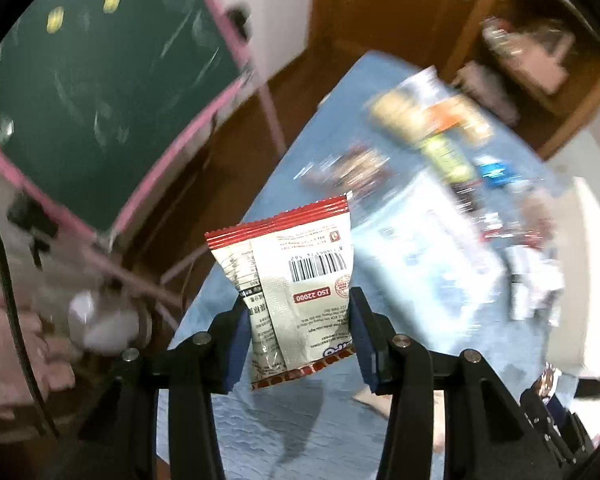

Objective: Organize snacks
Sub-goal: 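Grasp the white-red cracker bag with left gripper while right grasps brown chocolate pack, then carry both packs into the white bin and open both grippers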

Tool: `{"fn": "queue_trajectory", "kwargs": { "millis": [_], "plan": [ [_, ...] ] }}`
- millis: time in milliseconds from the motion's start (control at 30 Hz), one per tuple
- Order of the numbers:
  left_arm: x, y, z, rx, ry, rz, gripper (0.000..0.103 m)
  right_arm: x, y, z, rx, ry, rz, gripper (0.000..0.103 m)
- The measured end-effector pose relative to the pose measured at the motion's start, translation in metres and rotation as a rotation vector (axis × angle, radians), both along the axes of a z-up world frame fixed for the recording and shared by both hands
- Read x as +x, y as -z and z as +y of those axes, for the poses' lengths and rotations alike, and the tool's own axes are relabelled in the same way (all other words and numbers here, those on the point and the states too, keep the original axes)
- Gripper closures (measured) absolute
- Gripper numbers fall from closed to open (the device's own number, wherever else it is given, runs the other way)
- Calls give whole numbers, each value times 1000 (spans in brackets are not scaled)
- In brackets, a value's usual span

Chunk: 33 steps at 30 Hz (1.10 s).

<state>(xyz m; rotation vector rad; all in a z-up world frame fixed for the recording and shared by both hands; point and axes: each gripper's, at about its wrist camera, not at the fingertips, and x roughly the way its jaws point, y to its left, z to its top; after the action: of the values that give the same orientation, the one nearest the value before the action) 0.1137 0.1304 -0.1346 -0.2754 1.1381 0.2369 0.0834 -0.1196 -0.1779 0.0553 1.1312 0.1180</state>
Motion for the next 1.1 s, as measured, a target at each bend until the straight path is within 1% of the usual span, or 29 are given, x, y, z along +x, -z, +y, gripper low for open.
{"fn": "queue_trajectory", "kwargs": {
  "millis": [100, 133, 233, 300, 333, 433, 467, 533, 600, 667, 733, 833, 967, 1100],
  "plan": [
    [-8, -42, -31, 6, 104, -118, 59, -17, -30, -24, 16, 18, -101, 65],
    [-11, -57, -45, 12, 144, -161, 59, -15, -38, -25, 19, 26, -124, 65],
    [-25, -104, -89, 46, 277, -298, 59, -23, -72, -50, 20, 54, -208, 65],
    [-29, -128, -117, 59, 337, -352, 59, -32, -97, -65, 27, 72, -270, 65],
    [-29, -140, -132, 51, 372, -374, 59, -34, -107, -71, 29, 79, -295, 65],
    [-26, -170, -166, 41, 437, -428, 59, -40, -142, -95, 15, 108, -375, 65],
    [-25, -181, -178, 49, 457, -453, 59, -41, -154, -104, 6, 116, -398, 65],
    [-21, -199, -202, 88, 473, -507, 59, -40, -173, -118, -17, 128, -436, 65],
    [-14, -209, -222, 110, 485, -527, 59, -36, -192, -135, -57, 145, -470, 65],
    [-2, -214, -242, 98, 510, -518, 59, -31, -204, -150, -80, 166, -488, 65],
    [13, -214, -264, 69, 542, -494, 59, -21, -215, -167, -108, 188, -500, 65],
    [37, -203, -297, 51, 585, -469, 59, -3, -217, -188, -132, 211, -487, 65],
    [64, -172, -337, 33, 625, -397, 59, 28, -195, -212, -138, 232, -410, 65],
    [91, -136, -367, 37, 644, -319, 59, 58, -156, -227, -139, 249, -310, 65]
  ]
}}
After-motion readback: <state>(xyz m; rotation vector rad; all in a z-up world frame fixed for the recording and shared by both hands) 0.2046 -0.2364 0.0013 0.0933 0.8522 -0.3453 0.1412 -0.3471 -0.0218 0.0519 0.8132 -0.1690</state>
